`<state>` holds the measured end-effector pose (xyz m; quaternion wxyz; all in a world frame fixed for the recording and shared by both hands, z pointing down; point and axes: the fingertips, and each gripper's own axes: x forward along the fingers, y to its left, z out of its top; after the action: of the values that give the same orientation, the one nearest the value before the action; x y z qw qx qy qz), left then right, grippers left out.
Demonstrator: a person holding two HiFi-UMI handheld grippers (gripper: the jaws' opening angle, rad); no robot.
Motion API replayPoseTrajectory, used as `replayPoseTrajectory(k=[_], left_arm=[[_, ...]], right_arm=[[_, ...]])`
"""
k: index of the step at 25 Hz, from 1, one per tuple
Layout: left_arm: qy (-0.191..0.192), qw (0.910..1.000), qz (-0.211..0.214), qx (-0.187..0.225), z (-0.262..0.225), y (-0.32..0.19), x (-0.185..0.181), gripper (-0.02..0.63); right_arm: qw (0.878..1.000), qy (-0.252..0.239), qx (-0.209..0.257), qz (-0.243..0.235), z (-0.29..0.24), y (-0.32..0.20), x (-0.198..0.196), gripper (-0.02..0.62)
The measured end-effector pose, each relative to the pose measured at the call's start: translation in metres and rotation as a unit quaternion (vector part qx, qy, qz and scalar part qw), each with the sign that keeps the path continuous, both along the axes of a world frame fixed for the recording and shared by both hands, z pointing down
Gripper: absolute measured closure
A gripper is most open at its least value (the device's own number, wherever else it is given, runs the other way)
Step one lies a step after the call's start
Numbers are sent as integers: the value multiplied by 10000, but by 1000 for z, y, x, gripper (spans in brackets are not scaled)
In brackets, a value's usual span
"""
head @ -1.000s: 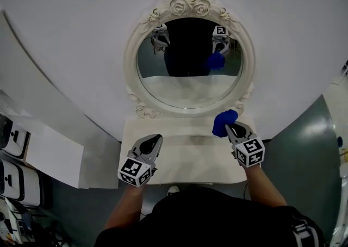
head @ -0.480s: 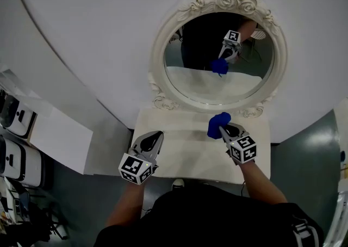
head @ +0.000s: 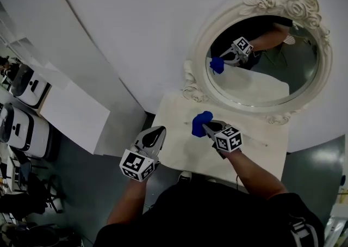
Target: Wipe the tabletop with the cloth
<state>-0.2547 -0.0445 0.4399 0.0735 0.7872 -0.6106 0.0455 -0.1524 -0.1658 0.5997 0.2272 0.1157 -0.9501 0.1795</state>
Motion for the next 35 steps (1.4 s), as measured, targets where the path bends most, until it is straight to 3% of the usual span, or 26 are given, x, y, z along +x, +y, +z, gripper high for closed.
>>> replayPoseTrajectory(k=[8, 22, 29, 35], left_arm=[[91, 9991, -371, -170, 21, 21, -46, 594], [55, 9980, -497, -376, 45, 40, -100, 594], [-36, 9979, -469, -440, 53, 47, -120, 594], [-45, 9980, -454, -434, 54, 55, -131, 594]], right_arm=[[9934, 138, -610, -959, 68, 38, -101, 561], [9806, 520, -1238, -1427, 161, 76, -226, 561], [9760, 883, -1486, -1326, 206, 83, -259, 561], [9725, 1318, -1579, -1089, 245, 79, -255, 561]])
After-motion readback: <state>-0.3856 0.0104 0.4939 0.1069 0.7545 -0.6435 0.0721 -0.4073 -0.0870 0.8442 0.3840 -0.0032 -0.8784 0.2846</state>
